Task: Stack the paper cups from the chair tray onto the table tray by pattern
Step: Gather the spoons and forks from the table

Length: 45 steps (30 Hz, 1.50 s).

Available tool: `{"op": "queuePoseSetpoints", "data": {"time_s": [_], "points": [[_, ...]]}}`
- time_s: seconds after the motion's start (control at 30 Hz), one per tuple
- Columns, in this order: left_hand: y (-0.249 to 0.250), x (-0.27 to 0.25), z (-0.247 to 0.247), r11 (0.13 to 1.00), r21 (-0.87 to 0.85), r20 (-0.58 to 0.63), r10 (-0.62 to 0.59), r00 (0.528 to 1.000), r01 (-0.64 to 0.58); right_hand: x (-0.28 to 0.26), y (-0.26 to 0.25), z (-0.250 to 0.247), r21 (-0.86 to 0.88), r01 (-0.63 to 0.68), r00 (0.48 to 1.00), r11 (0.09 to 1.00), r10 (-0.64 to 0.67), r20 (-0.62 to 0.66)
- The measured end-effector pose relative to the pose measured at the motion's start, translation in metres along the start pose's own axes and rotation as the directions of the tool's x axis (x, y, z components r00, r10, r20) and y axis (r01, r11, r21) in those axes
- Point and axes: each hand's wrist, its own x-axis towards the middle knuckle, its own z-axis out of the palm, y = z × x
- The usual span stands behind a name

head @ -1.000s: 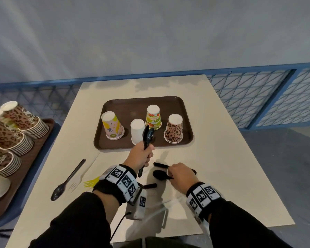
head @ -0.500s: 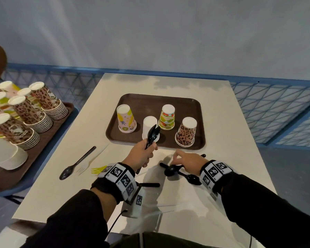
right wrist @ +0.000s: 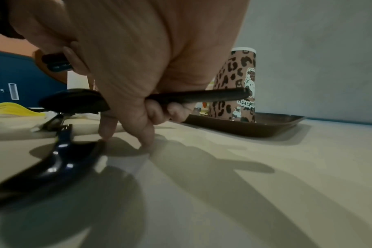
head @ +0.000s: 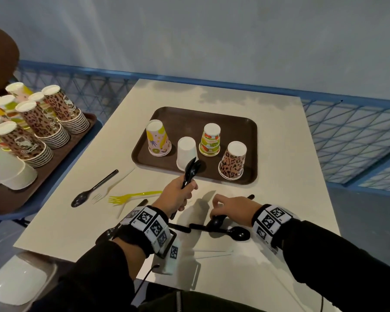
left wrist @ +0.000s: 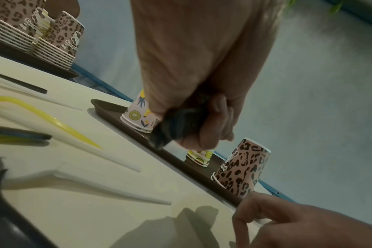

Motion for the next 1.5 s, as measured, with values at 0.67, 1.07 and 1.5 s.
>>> {"op": "queuePoseSetpoints", "data": {"time_s": [0.67,1.07,1.5], "points": [[-0.002,-0.003,0.019,0.982,0.163,0.040,-0.103,0.994,0.096,-0.012,-0.020,-0.014,-0.064,0.097,0.867,0.993,-0.116,-0.484],[0.019,0.007,0.030,0.971,-0.219,0.192,-0.049,0.980,0.091,-0.032,-0.037,-0.024,0.195,0.007,0.668,0.981,0.140,-0.731],[0.015,0.005,-0.012,0.981,-0.182,0.278,0.120,0.953,-0.070,0.028,-0.090,-0.049,0.948,0.121,0.529,0.296,0.788,-0.314]]}}
